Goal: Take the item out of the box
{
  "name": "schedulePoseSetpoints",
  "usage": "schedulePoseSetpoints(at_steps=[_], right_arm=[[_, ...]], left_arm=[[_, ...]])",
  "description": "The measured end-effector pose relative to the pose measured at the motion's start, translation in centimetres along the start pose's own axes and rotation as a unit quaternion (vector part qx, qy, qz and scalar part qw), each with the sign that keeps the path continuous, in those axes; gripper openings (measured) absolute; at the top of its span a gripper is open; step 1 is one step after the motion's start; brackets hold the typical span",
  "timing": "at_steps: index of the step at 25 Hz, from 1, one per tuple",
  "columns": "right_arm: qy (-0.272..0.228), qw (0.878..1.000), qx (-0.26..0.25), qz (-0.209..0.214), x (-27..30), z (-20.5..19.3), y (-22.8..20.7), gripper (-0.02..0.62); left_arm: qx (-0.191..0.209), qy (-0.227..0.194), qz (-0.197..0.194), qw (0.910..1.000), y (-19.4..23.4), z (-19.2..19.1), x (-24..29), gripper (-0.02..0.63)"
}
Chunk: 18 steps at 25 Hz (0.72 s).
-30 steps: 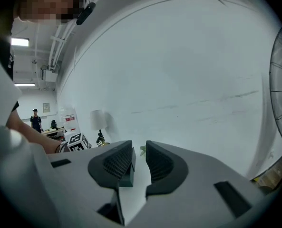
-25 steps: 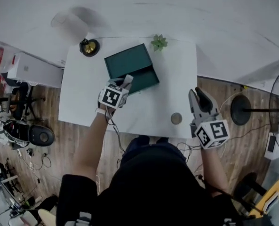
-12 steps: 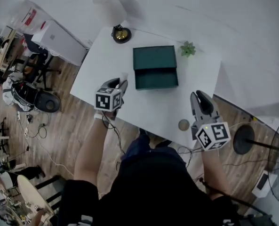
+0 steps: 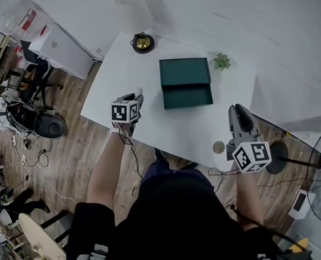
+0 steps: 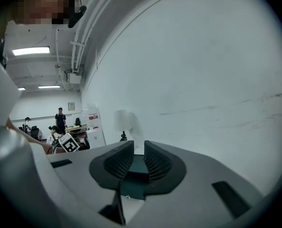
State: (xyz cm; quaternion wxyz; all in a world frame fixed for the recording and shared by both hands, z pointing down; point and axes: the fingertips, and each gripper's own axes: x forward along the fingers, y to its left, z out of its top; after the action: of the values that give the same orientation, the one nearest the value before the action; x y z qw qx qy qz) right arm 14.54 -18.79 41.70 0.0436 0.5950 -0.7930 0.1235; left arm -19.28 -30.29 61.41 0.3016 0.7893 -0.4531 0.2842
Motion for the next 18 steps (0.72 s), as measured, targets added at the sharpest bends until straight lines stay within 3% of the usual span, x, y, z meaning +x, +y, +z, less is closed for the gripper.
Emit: schedulePoseSetpoints(at_steps=[8,18], right_arm=[[0.005,0.998,0.004,-0.055,3.3,-0.2,2.6,0.072],[0.004,0.995,0.011,-0.096,4.8,-0.6,4.2,0.071]], left_arm=[[0.022,0.06,-0.019,0.9978,6.4,-0.9,4.6,0.124],[0.085,0.14,-0.046,0.9853,7.5,-3.0,9.5,0.124]])
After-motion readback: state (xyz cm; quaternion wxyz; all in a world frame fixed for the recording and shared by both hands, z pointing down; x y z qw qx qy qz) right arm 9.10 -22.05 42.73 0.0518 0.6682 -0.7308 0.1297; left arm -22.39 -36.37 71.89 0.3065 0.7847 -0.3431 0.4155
